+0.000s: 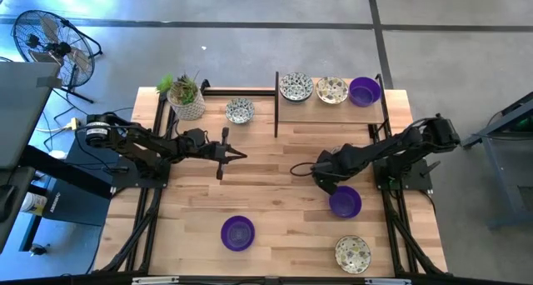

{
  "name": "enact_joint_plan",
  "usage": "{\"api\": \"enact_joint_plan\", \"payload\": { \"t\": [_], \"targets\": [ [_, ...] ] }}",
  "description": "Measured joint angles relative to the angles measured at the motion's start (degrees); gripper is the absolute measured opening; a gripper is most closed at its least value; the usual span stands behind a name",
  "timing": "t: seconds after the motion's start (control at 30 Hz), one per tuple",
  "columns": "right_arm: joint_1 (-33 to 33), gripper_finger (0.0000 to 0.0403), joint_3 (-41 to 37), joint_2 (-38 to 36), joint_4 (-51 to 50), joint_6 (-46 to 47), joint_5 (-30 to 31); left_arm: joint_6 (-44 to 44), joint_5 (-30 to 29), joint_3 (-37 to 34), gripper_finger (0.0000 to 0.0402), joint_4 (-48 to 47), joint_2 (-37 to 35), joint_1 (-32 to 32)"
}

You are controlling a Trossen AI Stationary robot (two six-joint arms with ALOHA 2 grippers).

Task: Pick & Place Mini bowls
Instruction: Stack the top white patterned bowl on the white patterned bowl on the shelf

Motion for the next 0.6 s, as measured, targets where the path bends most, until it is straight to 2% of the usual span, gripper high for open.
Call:
{"api": "enact_joint_plan", "payload": {
  "t": [0.13,0.2,0.43,0.6],
  "targets": [
    [0.00,0.0028,0.02,0.02,0.06,-0.25,0.01,0.02,-0.02,0.00,0.0001,-0.03,0.00,0.00],
    [0.39,0.0010,0.09,0.00,-0.06,-0.62,0.15,0.02,-0.04,0.00,0.0001,-0.03,0.00,0.00],
    [1.42,0.0026,2.86,0.00,-0.45,-4.08,-2.74,0.00,-0.06,0.00,0.0001,-0.01,0.00,0.00],
    [1.95,0.0008,8.76,0.00,-3.05,-9.03,-2.96,0.00,-0.24,0.00,0.0001,-0.01,0.00,0.00]
  ]
}}
